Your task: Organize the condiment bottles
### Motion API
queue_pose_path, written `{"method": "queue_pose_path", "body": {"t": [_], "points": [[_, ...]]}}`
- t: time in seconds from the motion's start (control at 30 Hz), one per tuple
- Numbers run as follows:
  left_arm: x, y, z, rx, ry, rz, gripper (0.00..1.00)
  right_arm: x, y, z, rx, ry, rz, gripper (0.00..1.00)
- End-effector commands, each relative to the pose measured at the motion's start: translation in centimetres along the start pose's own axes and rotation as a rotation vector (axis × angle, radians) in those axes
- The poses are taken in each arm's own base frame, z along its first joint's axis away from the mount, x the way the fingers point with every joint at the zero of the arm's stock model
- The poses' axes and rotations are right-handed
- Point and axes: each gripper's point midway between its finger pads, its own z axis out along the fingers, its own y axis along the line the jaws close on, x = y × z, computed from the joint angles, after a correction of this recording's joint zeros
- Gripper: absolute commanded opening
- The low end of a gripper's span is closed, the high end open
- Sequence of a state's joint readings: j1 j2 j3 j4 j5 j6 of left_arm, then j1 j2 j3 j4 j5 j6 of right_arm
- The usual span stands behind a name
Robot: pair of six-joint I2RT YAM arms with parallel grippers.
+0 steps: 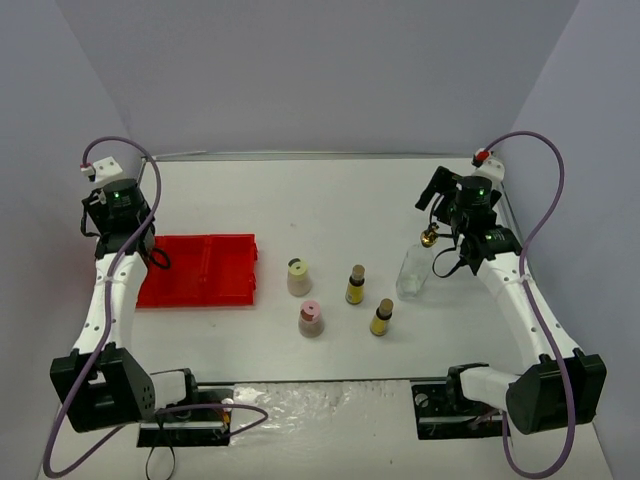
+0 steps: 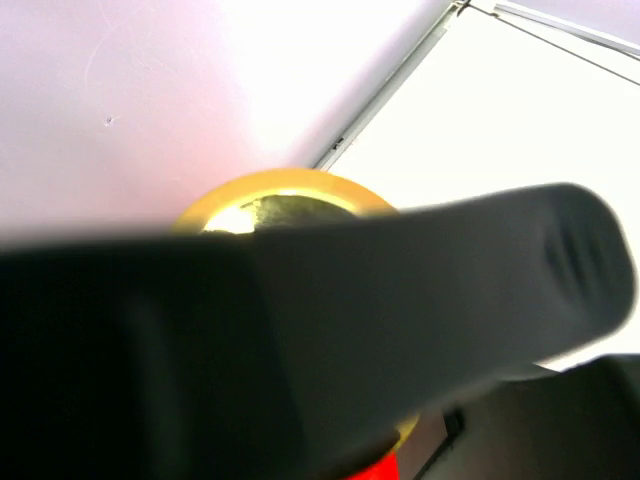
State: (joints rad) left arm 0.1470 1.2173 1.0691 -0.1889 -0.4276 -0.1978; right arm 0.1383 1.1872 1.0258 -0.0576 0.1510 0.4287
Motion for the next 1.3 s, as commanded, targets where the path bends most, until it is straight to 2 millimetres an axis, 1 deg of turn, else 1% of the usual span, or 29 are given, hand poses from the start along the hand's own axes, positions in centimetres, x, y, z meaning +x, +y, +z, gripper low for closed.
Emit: {"method": "queue_pose_path", "body": {"t": [0.0, 0.03, 0.1, 0.13, 0.2, 0.27, 0.37, 0.5, 0.63, 0.73, 0.77, 0.8, 0.83, 0.87, 0.9, 0.97, 1.0, 1.03, 1.1, 1.2, 1.27], "points": [[-7.4, 0.4, 1.1, 0.01, -0.216, -0.179, 0.0, -2.7, 1.5, -0.9, -0.065, -0.098, 0.014, 1.0], [-7.2, 0.5, 1.4, 0.007, -0.215, -0.183, 0.0, -2.7, 1.4, -1.0, -0.064, -0.1, 0.014, 1.0], [-5.9, 0.8, 2.9, 0.006, -0.202, -0.198, 0.0, -2.9, 1.4, -1.2, -0.064, -0.108, 0.012, 1.0], [-5.5, 0.5, 3.2, 0.02, -0.2, -0.21, 0.0, -2.9, 1.3, -1.3, -0.063, -0.11, 0.013, 1.0], [-4.6, 1.2, 4.3, 0.024, -0.201, -0.262, 0.0, -3.0, 1.5, -1.4, -0.069, -0.111, 0.01, 1.0], [-3.5, 1.0, 5.2, 0.041, -0.197, -0.294, 0.0, -3.0, 1.6, -1.4, -0.075, -0.108, 0.008, 1.0], [-2.5, 0.9, 5.8, 0.043, -0.193, -0.316, 0.0, -2.9, 1.5, -1.4, -0.073, -0.109, 0.005, 1.0], [-1.5, 0.5, 6.2, 0.059, -0.198, -0.335, 0.0, -2.6, 1.5, -1.3, -0.074, -0.101, -0.001, 1.0], [0.4, -0.2, 6.9, 0.078, -0.155, -0.341, 0.0, -2.7, 1.5, -1.3, -0.075, -0.101, -0.003, 1.0], [1.8, -0.4, 7.0, 0.074, -0.106, -0.353, 0.0, -2.7, 1.5, -1.3, -0.077, -0.103, -0.006, 1.0], [2.1, -0.3, 7.0, 0.07, -0.097, -0.357, 0.03, -2.7, 1.5, -1.4, -0.077, -0.103, -0.007, 1.0], [2.1, -0.3, 6.9, 0.068, -0.092, -0.359, 0.1, -2.7, 1.5, -1.4, -0.077, -0.103, -0.007, 1.0], [2.0, -0.3, 6.8, 0.067, -0.091, -0.359, 0.19, -2.7, 1.5, -1.4, -0.079, -0.104, -0.007, 1.0], [1.9, -0.3, 6.7, 0.067, -0.09, -0.357, 0.31, -2.8, 1.5, -1.5, -0.08, -0.105, -0.008, 1.0], [1.8, -0.3, 6.5, 0.066, -0.091, -0.351, 0.47, -2.8, 1.5, -1.5, -0.081, -0.106, -0.01, 1.0], [1.5, -0.2, 6.2, 0.064, -0.089, -0.339, 0.59, -2.9, 1.6, -1.5, -0.083, -0.107, -0.009, 1.0], [1.5, -0.2, 6.2, 0.064, -0.085, -0.335, 0.67, -2.9, 1.6, -1.5, -0.084, -0.106, -0.008, 1.0], [1.4, -0.2, 6.0, 0.061, -0.085, -0.332, 0.72, -2.9, 1.6, -1.5, -0.085, -0.107, -0.008, 1.0], [1.2, -0.2, 5.5, 0.064, -0.087, -0.33, 0.77, -3.0, 1.6, -1.5, -0.084, -0.108, -0.01, 1.0], [0.8, -0.2, 4.7, 0.074, -0.091, -0.327, 0.82, -2.9, 1.6, -1.4, -0.083, -0.107, -0.011, 1.0], [0.3, -0.2, 4.1, 0.077, -0.1, -0.319, 0.82, -3.0, 1.7, -1.5, -0.085, -0.107, -0.011, 1.0]]}}
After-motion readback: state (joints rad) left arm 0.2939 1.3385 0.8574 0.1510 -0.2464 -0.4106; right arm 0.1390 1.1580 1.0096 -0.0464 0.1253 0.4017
